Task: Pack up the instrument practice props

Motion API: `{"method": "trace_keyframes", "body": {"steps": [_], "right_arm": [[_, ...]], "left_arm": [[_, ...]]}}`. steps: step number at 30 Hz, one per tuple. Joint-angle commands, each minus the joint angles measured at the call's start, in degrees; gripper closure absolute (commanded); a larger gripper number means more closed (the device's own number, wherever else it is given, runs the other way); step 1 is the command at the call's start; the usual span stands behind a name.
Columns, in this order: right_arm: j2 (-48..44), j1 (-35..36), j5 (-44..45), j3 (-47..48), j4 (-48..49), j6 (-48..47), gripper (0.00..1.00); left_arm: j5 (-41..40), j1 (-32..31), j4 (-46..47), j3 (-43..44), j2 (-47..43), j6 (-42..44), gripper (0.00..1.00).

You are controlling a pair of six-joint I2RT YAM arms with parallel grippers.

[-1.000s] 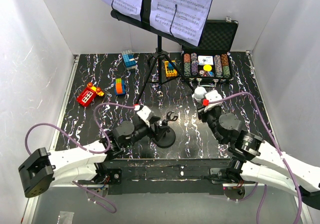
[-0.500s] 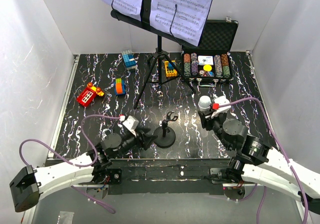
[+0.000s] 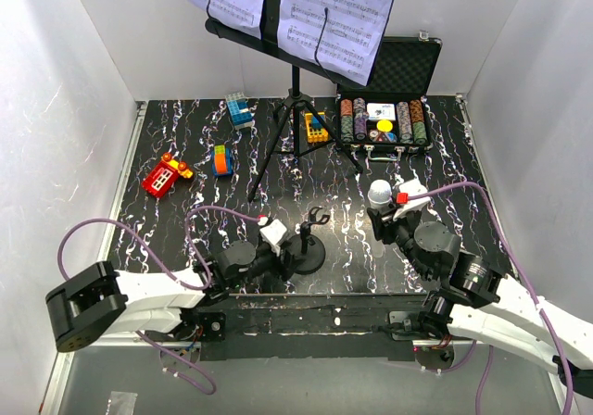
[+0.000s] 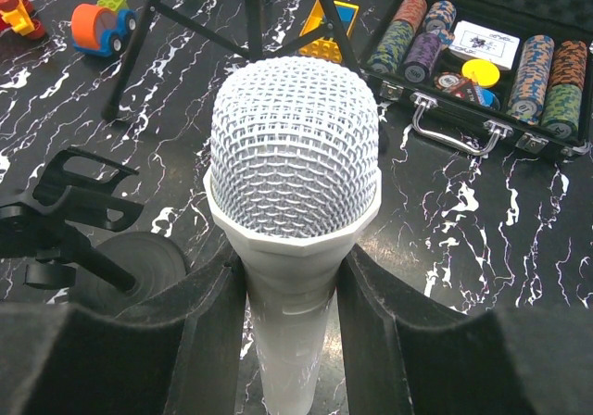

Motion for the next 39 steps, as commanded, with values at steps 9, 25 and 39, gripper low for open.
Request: {"method": "trace_keyframes", "body": {"steps": [9, 25, 39], "right_arm": [[-1.13, 0.18, 0.15, 0.85, 0.93, 0.59, 0.99], [-0.25, 0.18, -1.43, 1.73, 0.23, 0.24, 0.99], [-1.57, 0.18, -3.80, 0.86, 0.84, 2.52, 0.99]], "left_arm": [[0.05, -0.22, 15.49, 5.98, 13.56, 6.41, 0.55], [-2.05, -0.22, 12.55, 8.35, 11.93, 6.41, 1.00], [-38.22, 11.86, -56.11, 27.85, -14.30, -9.22, 1.00]]}}
